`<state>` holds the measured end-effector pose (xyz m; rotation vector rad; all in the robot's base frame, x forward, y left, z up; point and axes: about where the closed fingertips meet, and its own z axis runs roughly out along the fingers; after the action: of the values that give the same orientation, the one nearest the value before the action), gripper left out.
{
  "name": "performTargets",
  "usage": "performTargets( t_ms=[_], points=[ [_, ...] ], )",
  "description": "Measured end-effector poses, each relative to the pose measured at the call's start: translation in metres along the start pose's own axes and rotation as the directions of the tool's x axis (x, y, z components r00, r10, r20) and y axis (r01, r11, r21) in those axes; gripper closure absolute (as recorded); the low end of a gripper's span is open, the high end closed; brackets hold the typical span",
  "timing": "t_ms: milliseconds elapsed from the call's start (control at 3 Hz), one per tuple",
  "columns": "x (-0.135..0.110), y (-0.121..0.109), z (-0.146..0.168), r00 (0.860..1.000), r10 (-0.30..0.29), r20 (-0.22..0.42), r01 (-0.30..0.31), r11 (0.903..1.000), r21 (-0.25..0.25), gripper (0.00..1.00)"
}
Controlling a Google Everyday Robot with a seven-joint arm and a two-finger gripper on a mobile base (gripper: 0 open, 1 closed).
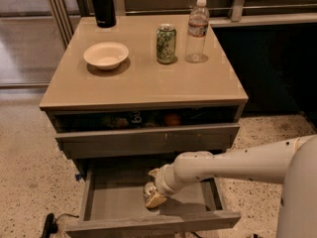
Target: Pick 7up can from middle drawer and place on counter
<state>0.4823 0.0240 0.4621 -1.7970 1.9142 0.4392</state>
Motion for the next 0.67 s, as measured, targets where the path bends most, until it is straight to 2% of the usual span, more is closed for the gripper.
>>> performTargets(
  t_ms=[667],
  points=[
    [0.002, 0.001, 0.022, 1.0, -0.007, 0.014, 0.007, 0.9998, -0.018, 0.23]
  ],
)
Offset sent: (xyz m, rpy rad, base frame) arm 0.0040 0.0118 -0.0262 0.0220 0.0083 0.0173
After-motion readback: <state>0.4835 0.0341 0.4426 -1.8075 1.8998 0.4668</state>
